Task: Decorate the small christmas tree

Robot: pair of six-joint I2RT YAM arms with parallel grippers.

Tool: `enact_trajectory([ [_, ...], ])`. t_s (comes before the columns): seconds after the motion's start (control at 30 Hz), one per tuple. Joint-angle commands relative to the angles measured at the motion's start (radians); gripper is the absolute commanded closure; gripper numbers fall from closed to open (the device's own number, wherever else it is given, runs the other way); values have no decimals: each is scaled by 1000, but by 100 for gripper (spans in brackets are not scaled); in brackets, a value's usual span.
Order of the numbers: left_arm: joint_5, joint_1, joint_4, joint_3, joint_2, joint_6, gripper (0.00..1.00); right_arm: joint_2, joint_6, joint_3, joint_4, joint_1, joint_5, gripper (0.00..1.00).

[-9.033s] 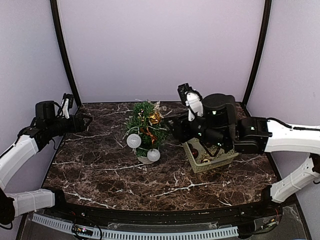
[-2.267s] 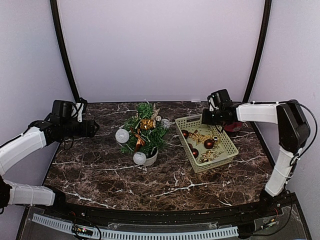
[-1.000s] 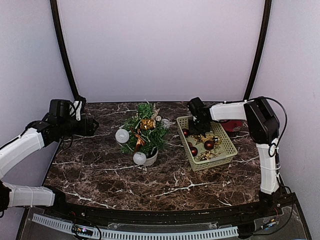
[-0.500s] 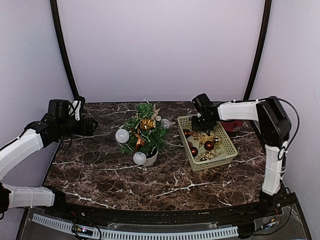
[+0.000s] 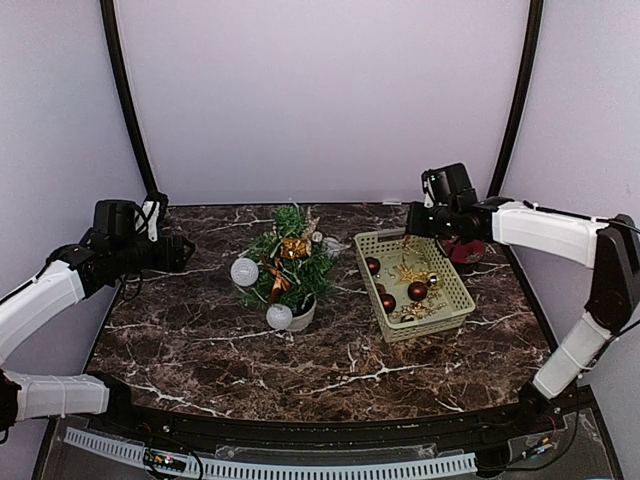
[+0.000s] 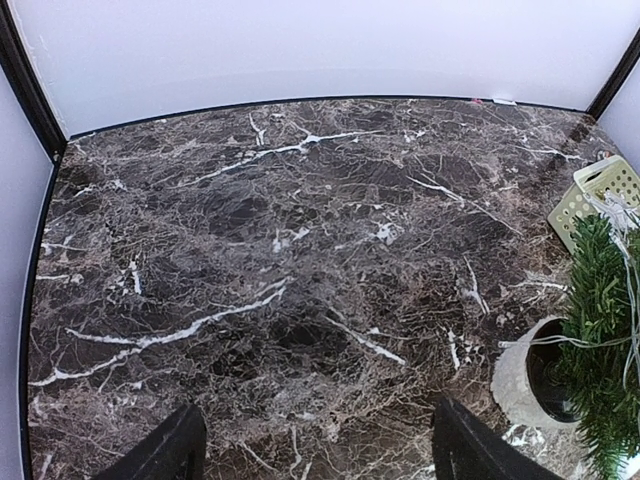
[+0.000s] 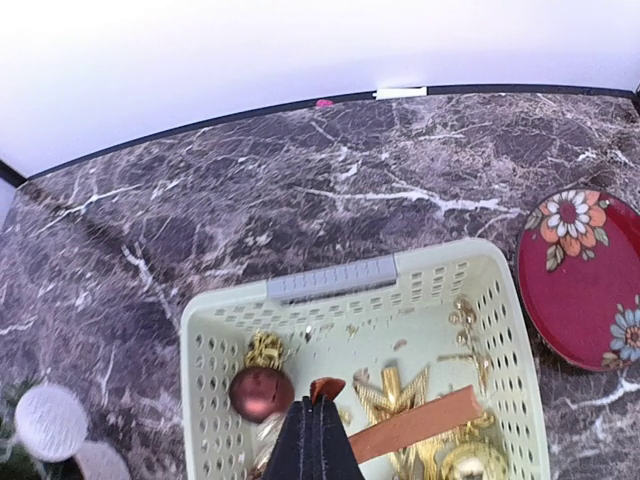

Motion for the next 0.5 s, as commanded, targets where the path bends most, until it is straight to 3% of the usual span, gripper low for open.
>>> enact_trajectory([
  [0.0, 12, 5, 25, -11, -15, 13, 20, -172, -33, -88, 56, 6, -18, 100],
  [0.13, 31, 5, 33, -15, -23, 8, 20, -283, -68, -224, 139, 10, 67, 100],
  [0.3, 50, 5, 36, -16, -26, 3, 20, -181, -64, -275, 69, 28, 52, 100],
  [0.47, 47, 5, 44, -22, -47, 2, 20, -305, 2, -351, 160, 59, -22, 100],
])
